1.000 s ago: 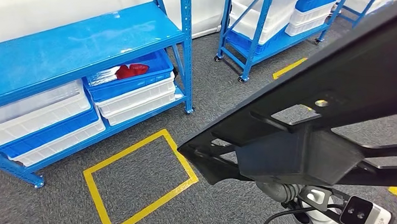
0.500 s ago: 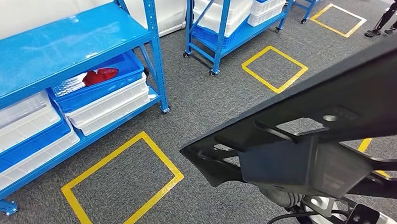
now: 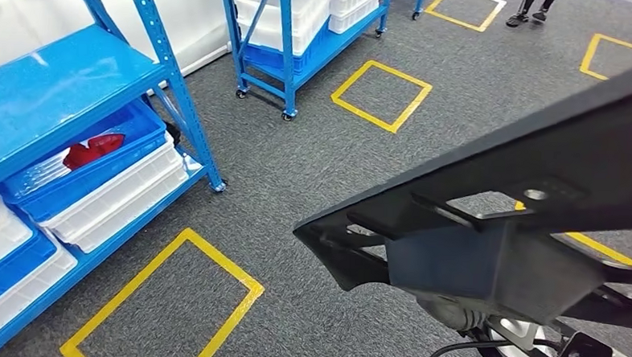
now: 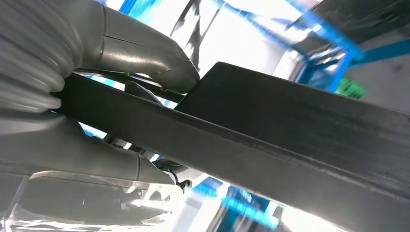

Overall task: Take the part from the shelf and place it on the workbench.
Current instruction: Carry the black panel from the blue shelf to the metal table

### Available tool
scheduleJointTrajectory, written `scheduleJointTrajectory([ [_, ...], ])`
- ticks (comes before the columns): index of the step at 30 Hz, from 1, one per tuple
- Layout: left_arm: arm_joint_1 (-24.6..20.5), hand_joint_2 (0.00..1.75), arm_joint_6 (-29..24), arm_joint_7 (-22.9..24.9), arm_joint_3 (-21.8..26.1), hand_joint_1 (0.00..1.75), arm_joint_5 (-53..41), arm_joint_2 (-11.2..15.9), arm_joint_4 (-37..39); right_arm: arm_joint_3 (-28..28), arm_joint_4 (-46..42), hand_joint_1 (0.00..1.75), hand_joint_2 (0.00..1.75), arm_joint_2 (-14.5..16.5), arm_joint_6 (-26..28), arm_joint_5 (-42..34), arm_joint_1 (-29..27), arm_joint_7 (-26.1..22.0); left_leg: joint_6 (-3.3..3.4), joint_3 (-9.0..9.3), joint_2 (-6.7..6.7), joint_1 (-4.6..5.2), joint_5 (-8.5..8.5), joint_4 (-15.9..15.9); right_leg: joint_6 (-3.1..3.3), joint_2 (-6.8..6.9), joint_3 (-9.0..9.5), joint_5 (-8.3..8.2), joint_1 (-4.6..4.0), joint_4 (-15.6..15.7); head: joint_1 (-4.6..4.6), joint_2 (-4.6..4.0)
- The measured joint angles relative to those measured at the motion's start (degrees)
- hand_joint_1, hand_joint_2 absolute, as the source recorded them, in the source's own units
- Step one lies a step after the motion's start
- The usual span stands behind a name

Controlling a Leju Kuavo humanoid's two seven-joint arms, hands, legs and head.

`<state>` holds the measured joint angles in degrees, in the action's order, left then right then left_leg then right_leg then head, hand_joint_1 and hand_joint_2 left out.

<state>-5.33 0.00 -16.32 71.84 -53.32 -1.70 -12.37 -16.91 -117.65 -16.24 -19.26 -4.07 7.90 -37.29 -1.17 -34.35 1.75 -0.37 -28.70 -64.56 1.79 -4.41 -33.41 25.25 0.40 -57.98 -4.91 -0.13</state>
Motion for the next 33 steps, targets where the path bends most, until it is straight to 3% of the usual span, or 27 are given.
scheduleJointTrajectory([
  [1, 0.0, 0.00, 0.2, -0.1, 0.0, 0.00, -0.1, 0.1, 0.0, -0.1, 0.0, 1.75, 1.75, 0.0, 1.1, 0.6, 0.0, 0.0, 0.19, 1.51, 1.45, -0.10, 1.40, 3.7, -0.20, -0.77, -0.10, 0.04, 0.00, -0.2, 0.01, 0.00],
  [3, 0.0, 0.00, 0.7, -0.3, -0.1, 0.00, -0.4, 0.2, 0.0, -0.5, -0.1, 1.75, 1.75, 0.0, 3.0, 1.5, -0.2, 0.0, 0.57, 2.83, 3.22, -0.07, 2.00, 6.9, -0.86, -2.12, -0.53, -0.05, 0.17, -0.4, 0.01, 0.00],
  [5, -0.2, 0.00, 1.0, -0.5, -0.2, 0.00, -0.8, 0.1, 0.0, -1.0, -0.5, 1.75, 1.75, 0.0, 4.6, 2.3, -0.9, 0.0, 1.15, 3.11, 2.04, -0.04, 2.24, 7.4, -1.65, -3.12, -0.85, -0.29, 0.33, -0.2, 0.01, 0.00],
  [7, -0.3, 0.00, 1.3, -0.5, -0.3, 0.00, -1.2, 0.0, 0.0, -1.5, -1.0, 1.75, 1.75, 0.0, 5.8, 2.8, -1.4, 0.0, 1.84, 3.42, 0.62, -0.31, 2.71, 8.1, -2.24, -1.01, -1.64, 0.72, 0.19, -1.6, 0.01, 0.00],
  [9, -0.1, 0.00, 1.5, -0.3, -0.4, 0.00, -1.6, 0.0, 0.0, -2.0, -1.2, 1.75, 1.75, 0.1, 6.7, 2.9, -1.6, 0.0, 2.24, 3.53, -0.98, -0.36, 2.86, 8.4, -2.81, 2.51, -4.37, 3.96, 0.27, -7.1, 0.01, 0.00],
  [11, 0.1, 0.00, 1.5, 0.2, -0.7, 0.00, -2.0, -0.1, 0.0, -2.5, -1.2, 1.75, 1.75, 0.1, 7.1, 2.9, -1.9, 0.0, 2.33, 3.46, -2.68, -0.27, 2.76, 8.4, -3.41, 3.81, -7.80, 6.79, 0.67, -14.1, 0.01, 0.00],
  [12, 0.1, 0.00, 1.4, 0.5, -0.9, 0.00, -2.2, -0.1, 0.0, -2.7, -1.2, 1.75, 1.75, 0.1, 7.3, 2.9, -2.1, 0.0, 2.27, 3.46, -3.50, -0.26, 2.67, 8.4, -3.65, 4.05, -8.50, 6.84, 0.86, -15.5, 0.01, 0.00],
  [13, 0.1, 0.00, 1.3, 0.9, -1.0, 0.00, -2.3, -0.2, 0.0, -2.8, -1.2, 1.75, 1.75, 0.1, 7.5, 2.9, -2.2, 0.0, 2.16, 3.48, -4.26, -0.27, 2.55, 8.3, -3.84, 4.30, -8.10, 5.87, 1.02, -14.7, 0.01, 0.00],
  [15, 0.0, 0.00, 1.1, 1.7, -1.3, 0.00, -2.6, -0.4, 0.0, -3.1, -1.2, 1.75, 1.75, 0.1, 7.9, 2.9, -2.6, 0.0, 1.77, 3.69, -5.59, -0.26, 2.16, 8.1, -3.93, 6.18, -4.32, 2.37, 1.14, -7.6, 0.01, 0.00],
  [17, 0.0, 0.00, 0.8, 2.4, -1.5, 0.00, -2.9, -0.6, 0.0, -3.3, -1.2, 1.75, 1.75, 0.1, 8.3, 2.9, -3.0, 0.0, 1.12, 3.98, -6.66, 0.04, 1.65, 7.8, -3.21, 8.47, -1.10, 0.55, 0.78, -1.5, 0.01, 0.00],
  [18, 0.0, 0.00, 0.7, 2.6, -1.6, 0.00, -3.1, -0.7, 0.0, -3.4, -1.3, 1.75, 1.75, 0.1, 8.5, 3.0, -3.3, 0.0, 0.76, 4.15, -7.18, 0.20, 1.43, 7.8, -2.74, 8.95, -0.60, 0.56, 0.54, -0.4, 0.01, 0.00],
  [20, 0.0, 0.00, 0.5, 2.9, -1.7, 0.00, -3.3, -0.9, 0.0, -3.6, -1.3, 1.75, 1.75, 0.1, 8.9, 3.3, -3.9, 0.0, 0.07, 4.55, -8.25, 0.24, 1.11, 7.8, -1.85, 7.66, -0.69, 0.58, 0.37, -0.4, 0.00, 0.00],
  [21, 0.0, 0.00, 0.5, 3.0, -1.8, 0.00, -3.4, -1.0, 0.0, -3.8, -1.4, 1.75, 1.75, 0.1, 9.0, 3.6, -4.3, 0.0, -0.32, 4.69, -7.82, 0.10, 0.77, 7.6, -1.49, 7.03, -0.63, 0.49, 0.45, -0.2, -0.01, 0.00],
  [23, -0.1, 0.00, 0.6, 3.1, -2.0, 0.00, -3.6, -1.3, 0.0, -4.4, -1.4, 1.75, 1.75, 0.0, 9.4, 4.5, -4.8, 0.0, -0.88, 3.56, -5.26, -0.17, -1.58, 4.4, -0.77, 5.78, -0.45, 0.26, 0.71, 0.1, -0.01, 0.00],
  [25, 0.2, 0.00, 0.8, 2.9, -2.1, 0.00, -3.7, -1.4, 0.0, -5.1, -1.5, 1.75, 1.75, 0.0, 9.7, 5.5, -5.0, 0.0, -1.05, 0.13, -2.78, -0.27, -5.58, -3.2, -0.32, 4.41, -0.50, 0.20, 0.63, 0.2, -0.01, 0.00],
  [26, 0.3, 0.00, 0.8, 2.8, -2.1, 0.00, -3.7, -1.5, 0.0, -5.4, -1.5, 1.75, 1.75, 0.0, 9.8, 5.9, -5.2, 0.0, -1.06, -1.74, -2.46, -0.26, -7.00, -7.0, -0.19, 3.60, -0.53, 0.18, 0.52, 0.1, -0.01, 0.00],
  [27, 0.4, 0.00, 0.9, 2.7, -2.1, 0.00, -3.7, -1.5, 0.0, -5.7, -1.5, 1.75, 1.75, 0.0, 9.8, 6.2, -5.4, 0.0, -1.00, -2.93, -2.31, -0.26, -7.31, -9.1, -0.15, 2.78, -0.51, 0.17, 0.42, 0.1, -0.01, 0.00],
  [28, 0.4, 0.00, 1.0, 2.6, -2.1, 0.00, -3.7, -1.6, 0.0, -5.9, -1.5, 1.75, 1.75, 0.0, 9.8, 6.4, -5.6, 0.0, -0.86, -3.18, -2.22, -0.25, -6.41, -9.1, -0.14, 1.91, -0.46, 0.18, 0.34, 0.1, -0.01, 0.00],
  [30, 0.4, 0.00, 1.1, 2.4, -2.1, 0.00, -3.7, -1.7, 0.0, -6.1, -1.5, 1.75, 1.75, 0.0, 9.8, 6.5, -5.7, 0.0, -0.31, -0.70, -1.04, -0.25, -1.90, -2.6, -0.22, 0.29, -0.33, 0.23, 0.29, -0.1, -0.01, 0.00],
  [32, 0.3, 0.00, 1.1, 2.4, -2.2, 0.00, -3.6, -1.8, 0.0, -6.2, -1.5, 1.75, 1.75, 0.0, 9.7, 6.3, -5.6, 0.0, 0.35, 2.12, 2.15, -0.33, 1.26, 4.6, -0.59, -1.24, -0.53, 0.27, 0.30, -0.3, -0.01, 0.00],
  [33, 0.4, 0.00, 1.0, 2.5, -2.2, 0.00, -3.6, -1.8, 0.0, -6.3, -1.5, 1.75, 1.75, 0.0, 9.6, 6.1, -5.6, 0.0, 0.56, 2.77, 3.28, -0.28, 1.74, 6.4, -0.93, -1.92, -0.76, 0.23, 0.45, -0.4, 0.00, 0.00],
])
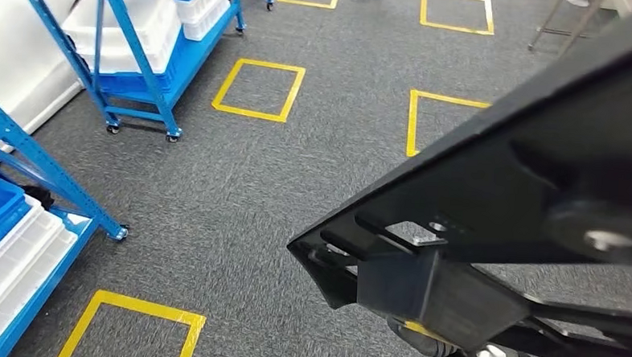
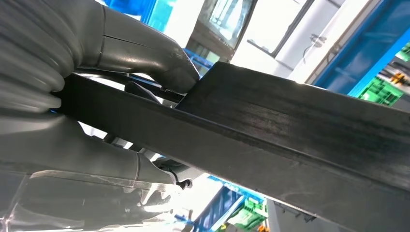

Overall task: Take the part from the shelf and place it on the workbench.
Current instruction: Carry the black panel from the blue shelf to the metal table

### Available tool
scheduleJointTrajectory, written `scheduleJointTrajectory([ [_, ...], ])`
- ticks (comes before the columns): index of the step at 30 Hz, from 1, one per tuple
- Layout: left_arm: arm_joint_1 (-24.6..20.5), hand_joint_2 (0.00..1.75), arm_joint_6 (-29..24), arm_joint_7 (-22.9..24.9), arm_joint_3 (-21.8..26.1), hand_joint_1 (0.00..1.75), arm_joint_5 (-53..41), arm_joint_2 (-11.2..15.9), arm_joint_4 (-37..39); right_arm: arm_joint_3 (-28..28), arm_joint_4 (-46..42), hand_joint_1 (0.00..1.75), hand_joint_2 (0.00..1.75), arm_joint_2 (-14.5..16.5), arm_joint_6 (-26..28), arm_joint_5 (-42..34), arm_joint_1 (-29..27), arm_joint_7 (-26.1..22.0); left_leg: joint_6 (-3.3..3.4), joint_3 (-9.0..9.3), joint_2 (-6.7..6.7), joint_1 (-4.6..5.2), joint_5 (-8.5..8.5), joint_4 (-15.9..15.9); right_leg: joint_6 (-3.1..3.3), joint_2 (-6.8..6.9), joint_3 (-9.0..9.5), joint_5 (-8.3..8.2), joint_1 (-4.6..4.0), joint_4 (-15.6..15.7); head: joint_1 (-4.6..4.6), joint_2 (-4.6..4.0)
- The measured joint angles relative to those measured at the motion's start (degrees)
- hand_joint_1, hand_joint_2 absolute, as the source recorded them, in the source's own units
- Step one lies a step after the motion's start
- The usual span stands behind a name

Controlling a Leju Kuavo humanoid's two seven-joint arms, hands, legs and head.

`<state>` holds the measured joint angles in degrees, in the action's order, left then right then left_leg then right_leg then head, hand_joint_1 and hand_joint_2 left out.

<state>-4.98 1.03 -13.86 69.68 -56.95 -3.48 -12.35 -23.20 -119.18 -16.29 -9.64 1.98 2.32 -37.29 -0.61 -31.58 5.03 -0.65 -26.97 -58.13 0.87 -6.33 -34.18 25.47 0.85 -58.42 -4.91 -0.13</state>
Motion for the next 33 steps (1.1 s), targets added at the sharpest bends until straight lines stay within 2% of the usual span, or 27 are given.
scheduleJointTrajectory([
  [1, 0.0, 0.00, -0.1, 0.0, 0.0, 0.00, 0.0, 0.0, 0.0, 0.0, 0.0, 1.75, 1.75, 0.0, -0.1, -0.4, 0.1, 0.0, 0.18, 0.16, 0.37, 0.09, -0.12, 0.5, -0.43, -0.70, -0.24, -0.11, 0.18, 0.0, 0.00, 0.00],
  [2, -0.1, 0.00, -0.3, 0.0, 0.0, 0.00, 0.1, 0.0, 0.0, 0.0, 0.0, 1.75, 1.75, 0.0, -0.3, -0.8, 0.1, 0.0, 0.36, 0.29, -0.24, 0.11, 0.01, 0.8, -0.89, -1.40, -0.45, -0.28, 0.31, 0.1, -0.01, 0.00],
  [3, -0.2, 0.00, -0.5, 0.0, 0.0, 0.00, 0.2, -0.1, 0.0, 0.0, 0.0, 1.75, 1.75, 0.0, -0.5, -1.4, 0.2, 0.0, 0.69, 0.46, -0.93, 0.04, 0.21, 1.1, -1.23, -1.07, -0.58, -0.29, 0.34, 0.0, 0.00, 0.00],
  [5, -0.4, 0.00, -0.7, 0.0, 0.0, 0.00, 0.4, -0.2, 0.0, 0.0, 0.1, 1.75, 1.75, 0.1, -0.9, -2.4, 0.6, 0.0, 1.39, 0.76, -2.47, -0.24, 0.61, 1.8, -1.67, 1.99, -1.80, 1.21, 0.08, -2.2, 0.01, 0.00],
  [6, -0.3, 0.00, -0.7, 0.0, 0.0, 0.00, 0.5, -0.2, 0.0, 0.1, 0.1, 1.75, 1.75, 0.1, -1.0, -2.9, 0.8, 0.0, 1.62, 0.83, -3.31, -0.24, 0.69, 2.0, -1.77, 4.02, -3.14, 2.85, 0.07, -5.1, 0.01, 0.00],
  [7, -0.2, 0.00, -0.7, 0.0, 0.0, 0.00, 0.5, -0.1, 0.0, 0.1, 0.2, 1.75, 1.75, 0.2, -1.0, -3.2, 1.0, 0.0, 1.76, 0.85, -4.11, -0.19, 0.65, 2.0, -1.92, 5.31, -4.98, 4.75, 0.12, -8.8, 0.01, 0.00],
  [8, -0.1, 0.00, -0.7, 0.0, 0.0, 0.00, 0.5, -0.1, 0.0, 0.2, 0.3, 1.75, 1.75, 0.2, -1.0, -3.5, 1.1, 0.0, 1.82, 0.84, -4.95, -0.14, 0.57, 2.0, -2.08, 5.78, -6.81, 6.31, 0.28, -12.6, 0.01, 0.00],
  [9, 0.0, 0.00, -0.7, -0.1, 0.0, 0.00, 0.5, -0.1, 0.0, 0.3, 0.4, 1.75, 1.75, 0.2, -1.0, -3.7, 1.1, 0.0, 1.79, 0.86, -5.74, -0.12, 0.49, 2.0, -2.24, 5.96, -7.99, 6.95, 0.43, -15.1, 0.01, 0.00],
  [10, 0.0, 0.00, -0.6, -0.1, 0.0, 0.00, 0.4, -0.1, 0.0, 0.4, 0.5, 1.75, 1.75, 0.2, -1.1, -3.8, 1.1, 0.0, 1.72, 0.92, -6.52, -0.12, 0.38, 1.9, -2.37, 6.12, -8.20, 6.58, 0.56, -15.7, 0.01, 0.00],
  [11, -0.1, 0.00, -0.6, -0.2, 0.0, 0.00, 0.3, -0.1, 0.0, 0.5, 0.6, 1.75, 1.75, 0.2, -1.2, -3.9, 1.2, 0.0, 1.60, 1.06, -7.23, -0.12, 0.24, 1.9, -2.41, 6.43, -7.05, 5.13, 0.64, -13.7, 0.01, 0.00],
  [12, -0.1, 0.00, -0.5, -0.3, 0.0, 0.00, 0.2, -0.1, 0.0, 0.5, 0.6, 1.75, 1.75, 0.2, -1.3, -4.0, 1.2, 0.0, 1.43, 1.28, -7.91, -0.12, 0.05, 1.9, -2.35, 7.09, -4.89, 3.13, 0.65, -9.9, 0.01, 0.00],
  [14, -0.2, 0.00, -0.5, -0.6, 0.0, 0.00, 0.2, -0.1, 0.0, 0.6, 0.7, 1.75, 1.75, 0.2, -1.4, -4.0, 1.5, 0.0, 0.87, 1.68, -8.98, 0.12, -0.45, 1.7, -1.85, 9.41, -0.66, 0.66, 0.24, -2.2, 0.01, 0.00],
  [16, -0.3, 0.00, -0.5, -1.0, 0.0, 0.00, 0.1, -0.1, 0.0, 0.7, 0.7, 1.75, 1.75, 0.2, -1.4, -4.1, 1.8, 0.0, 0.22, 2.01, -9.96, 0.41, -0.87, 1.7, -1.22, 10.20, 0.56, 0.60, -0.28, 0.4, 0.01, 0.00],
  [18, -0.6, 0.00, -0.5, -1.2, 0.0, 0.00, 0.1, -0.1, 0.0, 0.8, 0.8, 1.75, 1.75, 0.2, -1.3, -4.4, 1.9, 0.0, -0.44, 2.36, -10.77, 0.42, -1.21, 1.7, -0.63, 8.86, 0.45, 0.51, -0.33, 0.5, 0.00, 0.00],
  [20, -0.8, 0.00, -0.6, -1.1, 0.0, 0.00, 0.2, 0.0, 0.0, 0.9, 0.8, 1.75, 1.75, 0.2, -1.2, -4.9, 2.2, 0.0, -1.03, 1.82, -9.21, 0.20, -2.83, -0.3, 0.01, 7.77, 0.60, 0.36, -0.06, 0.8, -0.01, 0.00],
  [22, -0.8, 0.00, -0.8, -1.0, 0.0, 0.00, 0.4, 0.1, 0.0, 1.0, 1.0, 1.75, 1.75, 0.1, -1.3, -5.3, 2.5, 0.0, -1.32, -1.11, -6.57, 0.03, -6.48, -6.9, 0.46, 6.70, 0.70, 0.31, 0.05, 0.9, 0.00, 0.00],
  [23, -0.6, 0.00, -0.9, -0.9, 0.0, 0.00, 0.4, 0.2, 0.0, 1.0, 1.1, 1.75, 1.75, 0.0, -1.4, -5.5, 2.6, 0.0, -1.37, -3.21, -5.93, 0.03, -8.26, -11.2, 0.58, 6.05, 0.70, 0.33, 0.00, 0.9, -0.01, 0.00],
  [24, -0.5, 0.00, -1.0, -0.9, 0.1, 0.00, 0.5, 0.2, 0.0, 1.0, 1.3, 1.75, 1.75, 0.0, -1.6, -5.6, 2.7, 0.0, -1.38, -4.99, -5.65, 0.03, -9.22, -14.5, 0.63, 5.32, 0.73, 0.35, -0.06, 0.9, -0.01, 0.00],
  [25, -0.4, 0.00, -1.1, -1.0, 0.1, 0.00, 0.6, 0.3, 0.0, 1.0, 1.4, 1.75, 1.75, 0.0, -1.8, -5.7, 2.7, 0.0, -1.34, -5.94, -5.54, 0.03, -8.97, -15.9, 0.63, 4.53, 0.81, 0.37, -0.09, 0.9, -0.01, 0.00],
  [26, -0.3, 0.00, -1.2, -1.0, 0.1, 0.00, 0.6, 0.4, 0.0, 1.0, 1.6, 1.75, 1.75, 0.0, -2.0, -5.8, 2.7, 0.0, -1.24, -5.78, -5.43, 0.02, -7.44, -14.8, 0.60, 3.72, 0.93, 0.40, -0.10, 0.9, -0.01, 0.00],
  [27, -0.3, 0.00, -1.3, -1.1, 0.1, 0.00, 0.7, 0.5, 0.0, 1.0, 1.7, 1.75, 1.75, 0.0, -2.1, -5.9, 2.8, 0.0, -1.09, -4.62, -5.04, 0.00, -5.04, -11.6, 0.52, 2.93, 1.09, 0.46, -0.10, 0.8, -0.01, 0.00],
  [28, -0.3, 0.00, -1.4, -1.2, 0.2, 0.00, 0.8, 0.7, 0.0, 1.1, 1.8, 1.75, 1.75, 0.0, -2.2, -6.0, 2.9, 0.0, -0.90, -3.03, -3.84, -0.06, -2.59, -7.4, 0.39, 2.20, 1.19, 0.54, -0.04, 0.8, -0.01, 0.00],
  [29, -0.3, 0.00, -1.4, -1.2, 0.2, 0.00, 0.9, 0.8, 0.0, 1.2, 1.9, 1.75, 1.75, 0.0, -2.2, -6.0, 3.1, 0.0, -0.71, -1.56, -2.21, -0.21, -0.86, -3.5, 0.18, 1.48, 1.13, 0.62, -0.09, 0.6, -0.01, 0.00],
  [30, -0.3, 0.00, -1.5, -1.2, 0.3, 0.00, 1.0, 0.9, 0.0, 1.4, 2.0, 1.75, 1.75, 0.0, -2.2, -6.1, 3.4, 0.0, -0.55, -0.58, -0.83, -0.26, 0.04, -0.9, -0.13, 0.79, 0.91, 0.61, 0.01, 0.5, -0.01, 0.00],
  [31, -0.3, 0.00, -1.5, -1.2, 0.4, 0.00, 1.1, 1.0, 0.0, 1.5, 2.2, 1.75, 1.75, 0.0, -2.2, -6.2, 3.6, 0.0, -0.36, -0.17, 0.12, -0.24, 0.20, 0.3, -0.51, 0.12, 0.60, 0.54, 0.15, 0.4, -0.01, 0.00],
  [32, -0.3, 0.00, -1.5, -1.2, 0.5, 0.00, 1.2, 1.0, 0.0, 1.7, 2.3, 1.75, 1.75, 0.0, -2.2, -6.2, 3.7, 0.0, -0.12, -0.05, 0.09, -0.17, 0.09, 0.6, -0.97, -0.60, 0.31, 0.39, 0.25, 0.4, -0.01, 0.00],
  [33, -0.4, 0.00, -1.5, -1.3, 0.6, 0.00, 1.3, 1.0, 0.0, 1.8, 2.4, 1.75, 1.75, 0.0, -2.2, -6.2, 3.8, 0.0, 0.24, 0.00, -0.56, -0.12, 0.18, 0.7, -1.42, -1.16, 0.11, 0.26, 0.45, 0.5, -0.01, 0.00],
])
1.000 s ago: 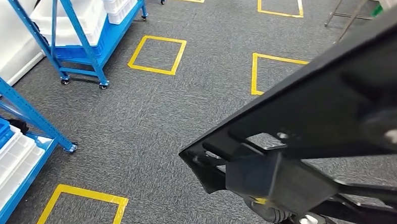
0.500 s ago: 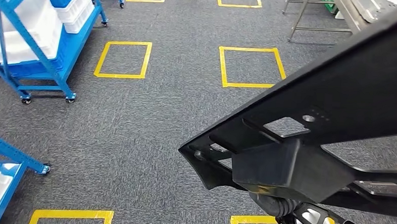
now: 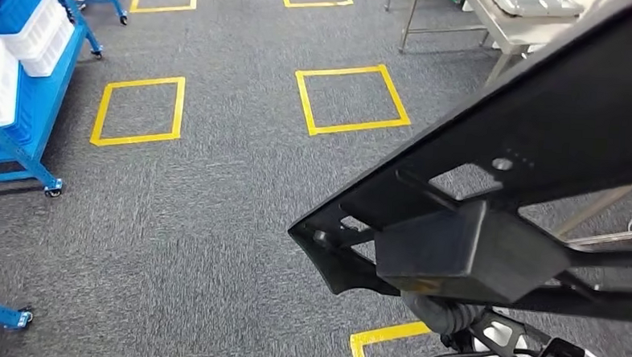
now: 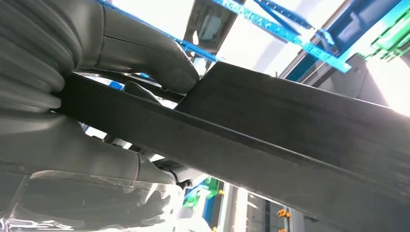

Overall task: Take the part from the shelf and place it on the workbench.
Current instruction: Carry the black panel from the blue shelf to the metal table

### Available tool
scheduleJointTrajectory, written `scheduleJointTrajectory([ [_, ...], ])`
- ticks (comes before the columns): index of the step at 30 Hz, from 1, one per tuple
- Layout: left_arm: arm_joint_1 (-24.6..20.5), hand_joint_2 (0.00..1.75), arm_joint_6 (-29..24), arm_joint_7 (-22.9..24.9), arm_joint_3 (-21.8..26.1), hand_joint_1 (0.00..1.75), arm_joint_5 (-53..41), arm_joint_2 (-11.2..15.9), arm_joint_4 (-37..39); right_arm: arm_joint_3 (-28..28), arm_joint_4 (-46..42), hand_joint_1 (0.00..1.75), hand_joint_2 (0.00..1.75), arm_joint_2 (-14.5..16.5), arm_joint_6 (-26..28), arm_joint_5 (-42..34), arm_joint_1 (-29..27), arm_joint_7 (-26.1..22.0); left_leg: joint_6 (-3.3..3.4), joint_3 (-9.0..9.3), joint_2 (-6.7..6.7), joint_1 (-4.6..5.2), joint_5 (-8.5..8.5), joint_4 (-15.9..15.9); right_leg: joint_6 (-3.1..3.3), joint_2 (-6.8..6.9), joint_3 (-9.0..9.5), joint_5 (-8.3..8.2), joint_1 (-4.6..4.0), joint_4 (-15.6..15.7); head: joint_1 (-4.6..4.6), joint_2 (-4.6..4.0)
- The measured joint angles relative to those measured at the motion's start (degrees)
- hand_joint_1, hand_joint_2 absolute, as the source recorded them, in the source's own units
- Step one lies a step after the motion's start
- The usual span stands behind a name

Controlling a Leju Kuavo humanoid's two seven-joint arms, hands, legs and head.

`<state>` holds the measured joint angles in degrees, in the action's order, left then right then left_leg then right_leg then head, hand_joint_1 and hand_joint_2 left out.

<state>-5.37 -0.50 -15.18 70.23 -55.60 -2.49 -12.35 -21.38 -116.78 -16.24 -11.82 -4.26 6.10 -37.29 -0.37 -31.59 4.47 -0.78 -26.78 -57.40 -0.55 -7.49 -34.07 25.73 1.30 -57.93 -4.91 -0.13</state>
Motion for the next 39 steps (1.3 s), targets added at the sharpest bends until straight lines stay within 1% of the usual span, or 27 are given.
scheduleJointTrajectory([
  [1, -0.1, 0.00, 0.0, -0.1, 0.0, 0.00, 0.2, 0.0, 0.0, 0.1, 0.1, 1.75, 1.75, 0.0, 0.1, 0.0, 0.0, 0.0, 0.42, 0.12, -0.67, -0.04, 0.15, 0.2, -0.35, 0.48, -0.17, 0.12, -0.01, -0.2, 0.01, 0.00],
  [3, -0.3, 0.00, -0.1, -0.5, 0.2, 0.00, 0.5, 0.0, 0.0, 0.3, 0.2, 1.75, 1.75, 0.1, 0.3, 0.1, 0.3, 0.0, 1.20, 0.37, -2.17, -0.19, 0.39, 0.8, -0.87, 3.63, -1.77, 2.06, -0.19, -3.5, 0.01, 0.00],
  [4, -0.3, 0.00, -0.1, -0.6, 0.3, 0.00, 0.6, 0.0, 0.0, 0.4, 0.2, 1.75, 1.75, 0.1, 0.5, 0.2, 0.5, 0.0, 1.43, 0.43, -2.98, -0.11, 0.38, 0.8, -1.05, 5.55, -3.42, 3.84, -0.22, -7.0, 0.02, 0.00],
  [5, -0.3, 0.00, -0.2, -0.6, 0.3, 0.00, 0.7, 0.0, 0.0, 0.4, 0.2, 1.75, 1.75, 0.1, 0.7, 0.4, 0.6, 0.0, 1.58, 0.42, -3.80, -0.01, 0.30, 0.8, -1.24, 6.63, -5.42, 5.68, -0.18, -11.0, 0.02, 0.00],
  [6, -0.2, 0.00, -0.2, -0.6, 0.4, 0.00, 0.8, 0.1, 0.0, 0.4, 0.3, 1.75, 1.75, 0.1, 1.0, 0.6, 0.7, 0.0, 1.65, 0.43, -4.63, 0.09, 0.23, 0.8, -1.37, 7.05, -7.18, 6.96, -0.08, -14.5, 0.02, 0.00],
  [7, -0.2, 0.00, -0.3, -0.6, 0.5, 0.00, 0.9, 0.1, 0.0, 0.4, 0.4, 1.75, 1.75, 0.1, 1.4, 0.8, 0.7, 0.0, 1.66, 0.45, -5.38, 0.17, 0.14, 0.8, -1.43, 7.20, -8.07, 7.22, -0.01, -16.3, 0.02, 0.00],
  [8, -0.2, 0.00, -0.4, -0.6, 0.5, 0.00, 0.9, 0.1, 0.0, 0.4, 0.5, 1.75, 1.75, 0.1, 1.9, 1.2, 0.7, 0.0, 1.64, 0.51, -6.11, 0.23, 0.04, 0.8, -1.40, 7.34, -7.85, 6.43, 0.01, -15.9, 0.02, 0.00],
  [9, -0.2, 0.00, -0.4, -0.6, 0.5, 0.00, 1.0, 0.1, 0.0, 0.4, 0.6, 1.75, 1.75, 0.1, 2.3, 1.5, 0.7, 0.0, 1.58, 0.63, -6.77, 0.28, -0.08, 0.8, -1.27, 7.55, -6.47, 4.79, -0.01, -13.4, 0.02, 0.00],
  [11, -0.4, 0.00, -0.6, -0.5, 0.6, 0.00, 1.1, 0.1, 0.0, 0.4, 0.6, 1.75, 1.75, 0.1, 3.1, 2.1, 0.9, 0.0, 1.28, 0.96, -7.92, 0.55, -0.43, 0.7, -0.60, 9.54, -2.02, 1.41, -0.48, -5.3, 0.02, 0.00],
  [13, -0.4, 0.00, -0.6, -0.3, 0.7, 0.00, 1.1, 0.1, 0.0, 0.3, 0.6, 1.75, 1.75, 0.1, 4.1, 2.4, 1.3, 0.0, 0.76, 1.19, -8.96, 0.91, -0.79, 0.6, 0.16, 11.32, 0.45, 0.37, -1.09, -0.5, 0.01, 0.00],
  [15, -0.5, 0.00, -0.4, -0.1, 0.8, 0.00, 1.0, 0.1, 0.0, 0.2, 0.6, 1.75, 1.75, 0.1, 5.1, 2.6, 1.4, 0.0, 0.24, 1.40, -10.15, 1.10, -1.05, 0.6, 0.66, 10.70, 0.41, 0.53, -1.24, 0.0, 0.00, 0.00],
  [16, -0.7, 0.00, -0.4, 0.0, 0.8, 0.00, 1.0, 0.2, 0.0, 0.2, 0.4, 1.75, 1.75, 0.1, 5.7, 2.7, 1.3, 0.0, -0.05, 1.48, -10.12, 1.02, -1.38, 0.3, 0.90, 10.09, 0.45, 0.42, -1.11, 0.2, 0.01, 0.00],
  [17, -0.8, 0.00, -0.4, 0.1, 0.8, 0.00, 1.0, 0.2, 0.0, 0.1, 0.2, 1.75, 1.75, 0.1, 6.2, 2.7, 1.2, 0.0, -0.35, 1.26, -9.34, 0.91, -2.08, -0.5, 1.15, 9.49, 0.55, 0.31, -0.95, 0.4, 0.00, 0.00],
  [19, -0.9, 0.00, -0.3, 0.2, 0.9, 0.00, 1.0, 0.3, 0.0, 0.0, -0.4, 1.75, 1.75, 0.1, 7.3, 2.8, 1.1, 0.0, -0.86, -0.87, -6.70, 0.63, -5.11, -5.5, 1.66, 8.42, 0.81, 0.17, -0.68, 0.8, 0.00, 0.00],
  [21, -0.7, 0.00, -0.3, 0.2, 1.1, 0.00, 1.1, 0.3, 0.0, -0.1, -0.9, 1.75, 1.75, 0.1, 8.2, 2.7, 0.8, 0.0, -1.13, -4.56, -5.27, 0.56, -8.45, -13.2, 1.95, 7.17, 0.85, 0.23, -0.69, 0.7, -0.01, 0.00],
  [22, -0.6, 0.00, -0.3, 0.2, 1.2, 0.00, 1.3, 0.3, 0.0, -0.1, -1.0, 1.75, 1.75, 0.1, 8.4, 2.6, 0.6, 0.0, -1.23, -5.86, -5.09, 0.52, -8.95, -15.6, 1.99, 6.43, 0.89, 0.25, -0.69, 0.7, -0.01, 0.00],
  [23, -0.6, 0.00, -0.3, 0.2, 1.3, 0.00, 1.4, 0.3, 0.0, -0.1, -1.1, 1.75, 1.75, 0.1, 8.6, 2.5, 0.4, 0.0, -1.31, -6.27, -4.98, 0.44, -8.26, -16.0, 1.95, 5.63, 0.95, 0.28, -0.67, 0.6, -0.01, 0.00],
  [24, -0.6, 0.00, -0.2, 0.1, 1.4, 0.00, 1.5, 0.3, 0.0, -0.1, -1.1, 1.75, 1.75, 0.1, 8.6, 2.4, 0.3, 0.0, -1.37, -5.61, -4.79, 0.30, -6.44, -14.1, 1.85, 4.80, 1.03, 0.35, -0.61, 0.5, -0.01, 0.00],
  [25, -0.6, 0.00, -0.2, 0.0, 1.5, 0.00, 1.6, 0.4, 0.0, -0.1, -1.1, 1.75, 1.75, 0.1, 8.6, 2.2, 0.3, 0.0, -1.40, -4.15, -4.15, 0.07, -4.00, -10.4, 1.66, 4.00, 1.11, 0.48, -0.53, 0.3, -0.01, 0.00],
  [27, -0.6, 0.00, -0.1, -0.1, 1.6, 0.00, 1.8, 0.4, 0.0, -0.1, -1.1, 1.75, 1.75, 0.1, 8.6, 2.1, 0.3, 0.0, -1.30, -1.31, -1.56, -0.38, -1.03, -3.5, 1.11, 2.50, 0.90, 0.77, -0.49, -0.3, 0.01, 0.00],
  [29, -0.6, 0.00, -0.1, -0.2, 1.7, 0.00, 2.0, 0.4, 0.0, -0.1, -1.1, 1.75, 1.75, 0.1, 8.5, 2.1, 0.2, 0.0, -0.86, -0.41, -0.22, -0.44, -0.92, -1.2, 0.39, 1.23, 0.30, 0.70, -0.41, -0.6, 0.01, 0.00],
  [31, -0.8, 0.00, 0.0, -0.1, 1.7, 0.00, 2.1, 0.3, 0.0, -0.1, -1.1, 1.75, 1.75, 0.1, 8.5, 2.3, 0.1, 0.0, -0.02, -0.26, -1.33, -0.44, -0.69, -0.9, -0.40, 0.34, -0.08, 0.46, -0.21, -0.5, 0.00, 0.00],
  [33, -1.1, 0.00, 0.1, -0.1, 1.7, 0.00, 2.1, 0.2, 0.0, 0.0, -1.1, 1.75, 1.75, 0.1, 8.6, 2.7, 0.2, 0.0, 0.88, 0.04, -2.59, -0.58, -0.35, -0.3, -0.93, 2.31, -0.95, 1.52, -0.31, -2.3, 0.01, 0.00],
  [35, -1.0, 0.00, 0.1, 0.1, 1.8, 0.00, 2.1, 0.2, 0.0, 0.0, -1.1, 1.75, 1.75, 0.2, 8.6, 2.9, 0.4, 0.0, 1.43, 0.22, -3.96, -0.39, -0.31, 0.0, -1.27, 5.71, -4.06, 4.69, -0.39, -8.6, 0.02, 0.00],
  [37, -0.8, 0.00, 0.1, 0.3, 1.8, 0.00, 2.1, 0.2, 0.0, 0.0, -0.9, 1.75, 1.75, 0.3, 8.5, 3.1, 0.4, 0.0, 1.67, 0.22, -5.45, -0.09, -0.45, -0.1, -1.56, 7.01, -7.71, 7.24, -0.22, -15.7, 0.02, 0.00],
  [38, -0.7, 0.00, 0.1, 0.4, 1.8, 0.00, 2.1, 0.2, 0.0, 0.0, -0.8, 1.75, 1.75, 0.3, 8.5, 3.3, 0.3, 0.0, 1.70, 0.27, -6.16, 0.01, -0.53, -0.1, -1.60, 7.18, -8.37, 7.10, -0.15, -16.8, 0.02, 0.00],
  [39, -0.7, 0.00, 0.1, 0.4, 1.8, 0.00, 2.1, 0.1, 0.0, -0.1, -0.7, 1.75, 1.75, 0.3, 8.5, 3.6, 0.2, 0.0, 1.68, 0.37, -6.80, 0.09, -0.64, -0.1, -1.57, 7.36, -7.83, 5.90, -0.10, -15.7, 0.02, 0.00],
])
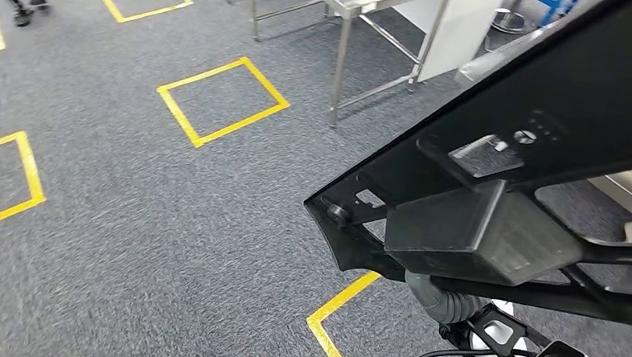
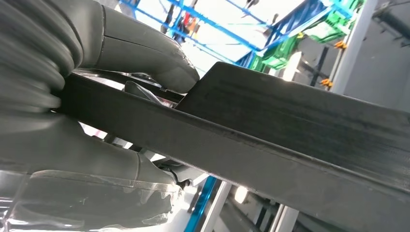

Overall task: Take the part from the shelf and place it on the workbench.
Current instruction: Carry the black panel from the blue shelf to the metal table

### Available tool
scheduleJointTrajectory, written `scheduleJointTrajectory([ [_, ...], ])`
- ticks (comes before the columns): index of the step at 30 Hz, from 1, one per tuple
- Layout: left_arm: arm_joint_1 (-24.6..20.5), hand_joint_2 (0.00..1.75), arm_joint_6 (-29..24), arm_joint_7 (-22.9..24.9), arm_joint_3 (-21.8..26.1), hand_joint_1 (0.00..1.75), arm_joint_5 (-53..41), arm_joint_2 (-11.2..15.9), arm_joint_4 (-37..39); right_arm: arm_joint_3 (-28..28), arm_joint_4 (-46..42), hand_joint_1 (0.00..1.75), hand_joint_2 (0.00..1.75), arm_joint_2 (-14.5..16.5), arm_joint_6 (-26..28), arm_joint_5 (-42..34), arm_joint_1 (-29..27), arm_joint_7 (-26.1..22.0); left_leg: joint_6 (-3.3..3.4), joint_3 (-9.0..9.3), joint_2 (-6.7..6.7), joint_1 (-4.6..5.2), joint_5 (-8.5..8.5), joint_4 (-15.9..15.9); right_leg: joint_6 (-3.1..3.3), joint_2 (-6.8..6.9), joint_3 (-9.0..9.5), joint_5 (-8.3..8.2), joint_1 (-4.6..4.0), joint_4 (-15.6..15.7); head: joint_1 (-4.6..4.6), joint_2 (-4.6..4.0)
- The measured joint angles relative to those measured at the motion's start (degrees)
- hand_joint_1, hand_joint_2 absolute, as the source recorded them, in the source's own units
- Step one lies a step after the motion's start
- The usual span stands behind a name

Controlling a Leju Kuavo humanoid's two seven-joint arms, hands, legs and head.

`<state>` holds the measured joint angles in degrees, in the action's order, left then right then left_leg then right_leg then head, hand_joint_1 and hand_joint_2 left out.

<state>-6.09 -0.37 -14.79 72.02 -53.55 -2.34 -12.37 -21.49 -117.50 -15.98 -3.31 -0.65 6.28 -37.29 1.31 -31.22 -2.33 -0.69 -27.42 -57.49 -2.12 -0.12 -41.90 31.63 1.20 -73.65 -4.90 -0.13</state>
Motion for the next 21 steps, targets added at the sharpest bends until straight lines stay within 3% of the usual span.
scheduleJointTrajectory([
  [1, 0.0, 0.00, 0.0, 0.0, 0.0, 0.00, 0.0, 0.0, 0.0, -0.1, 0.0, 1.75, 1.75, 0.0, 0.0, 0.4, -0.3, 0.0, -0.07, 0.17, -0.60, 0.06, -0.13, 0.0, 0.15, 0.44, 1.68, -1.94, 0.00, 3.2, 0.00, 0.00],
  [3, 0.0, 0.00, 0.0, 0.0, 0.0, 0.00, 0.1, -0.2, 0.0, -0.4, -0.4, 1.75, 1.75, 0.0, -0.1, 1.8, -1.1, 0.0, -0.42, 0.63, -1.62, 0.27, -0.50, 0.0, 0.80, 2.93, 6.04, -5.01, -0.48, 11.5, 0.00, 0.00],
  [5, 0.1, 0.00, 0.0, 0.1, 0.2, 0.00, 0.4, -0.4, 0.0, -1.1, -1.3, 1.75, 1.75, 0.0, 0.0, 3.3, -2.2, 0.0, -1.00, 0.93, -2.56, 0.49, -0.84, 0.0, 1.54, 4.40, 7.92, -5.64, -1.09, 15.3, -0.01, 0.00],
  [7, 0.2, 0.00, 0.1, 0.1, 0.5, 0.00, 0.8, -0.6, 0.0, -2.3, -2.3, 1.75, 1.75, 0.0, 0.6, 4.2, -3.0, 0.0, -1.63, 1.29, -3.79, 0.61, -1.08, 0.2, 2.09, 3.15, 7.79, -5.65, -1.25, 15.5, -0.01, 0.00],
  [8, 0.1, 0.00, 0.2, 0.0, 0.6, 0.00, 0.9, -0.7, 0.0, -3.0, -2.7, 1.75, 1.75, 0.0, 1.3, 4.3, -3.2, 0.0, -1.93, 1.50, -3.79, 0.53, -1.40, 0.0, 2.36, 2.46, 7.93, -5.81, -1.12, 15.8, -0.01, 0.00],
  [10, 0.1, 0.00, 0.7, -0.3, 0.8, 0.00, 0.9, -0.8, 0.0, -4.2, -3.0, 1.75, 1.75, 0.0, 2.9, 3.7, -2.4, 0.0, -2.42, 0.52, -1.65, 0.35, -3.65, -3.1, 2.97, 1.11, 8.30, -6.18, -0.74, 16.5, -0.02, 0.00],
  [12, 0.2, 0.00, 1.3, -0.6, 1.0, 0.00, 0.8, -0.9, 0.0, -5.1, -2.7, 1.75, 1.75, -0.1, 4.0, 2.2, -0.9, 0.0, -2.69, -2.97, 1.14, 0.16, -7.45, -10.6, 3.35, -0.29, 8.31, -6.36, -0.62, 16.7, -0.02, 0.00],
  [13, 0.3, 0.00, 1.5, -0.7, 1.1, 0.00, 0.7, -0.9, 0.0, -5.4, -2.3, 1.75, 1.75, -0.1, 4.2, 1.3, -0.2, 0.0, -2.80, -4.83, 1.62, 0.13, -8.75, -14.3, 3.42, -1.06, 8.24, -6.39, -0.65, 16.6, -0.02, 0.00],
  [14, 0.4, 0.00, 1.6, -0.8, 1.1, 0.00, 0.6, -0.9, 0.0, -5.6, -1.9, 1.75, 1.75, -0.1, 4.4, 0.4, 0.5, 0.0, -2.86, -6.01, 1.82, 0.13, -8.97, -16.3, 3.44, -1.86, 8.21, -6.42, -0.68, 16.6, -0.02, 0.00],
  [15, 0.5, 0.00, 1.7, -0.9, 1.1, 0.00, 0.5, -0.9, 0.0, -5.8, -1.3, 1.75, 1.75, -0.1, 4.5, -0.4, 1.0, 0.0, -2.87, -6.16, 1.90, 0.11, -7.96, -16.1, 3.42, -2.70, 8.20, -6.44, -0.69, 16.5, -0.02, 0.00],
  [16, 0.5, 0.00, 1.8, -1.0, 1.1, 0.00, 0.4, -0.9, 0.0, -6.1, -0.7, 1.75, 1.75, -0.1, 4.6, -1.1, 1.6, 0.0, -2.82, -5.24, 2.08, 0.07, -5.93, -13.6, 3.34, -3.51, 8.22, -6.44, -0.68, 16.4, -0.02, 0.00],
  [18, 0.4, 0.00, 1.8, -1.0, 1.1, 0.00, 0.3, -0.8, 0.0, -6.7, 0.4, 1.75, 1.75, -0.1, 4.9, -2.3, 2.7, 0.0, -2.55, -1.93, 4.52, -0.15, -1.70, -5.4, 2.98, -4.93, 8.05, -6.35, -0.70, 15.9, -0.02, 0.00],
  [20, 0.4, 0.00, 1.7, -1.0, 1.2, 0.00, 0.5, -0.8, 0.0, -7.3, 1.3, 1.75, 1.75, -0.1, 5.1, -2.9, 3.5, 0.0, -2.12, -0.20, 7.00, -0.27, -0.29, -0.9, 2.28, -6.16, 7.51, -6.42, -0.57, 15.6, -0.01, 0.00],
  [21, 0.5, 0.00, 1.6, -0.9, 1.2, 0.00, 0.7, -0.8, 0.0, -7.6, 1.8, 1.75, 1.75, -0.1, 5.0, -3.1, 3.9, 0.0, -1.84, -0.11, 7.24, -0.20, -0.46, -0.5, 1.85, -6.81, 7.21, -6.57, -0.49, 15.5, -0.01, 0.00],
])
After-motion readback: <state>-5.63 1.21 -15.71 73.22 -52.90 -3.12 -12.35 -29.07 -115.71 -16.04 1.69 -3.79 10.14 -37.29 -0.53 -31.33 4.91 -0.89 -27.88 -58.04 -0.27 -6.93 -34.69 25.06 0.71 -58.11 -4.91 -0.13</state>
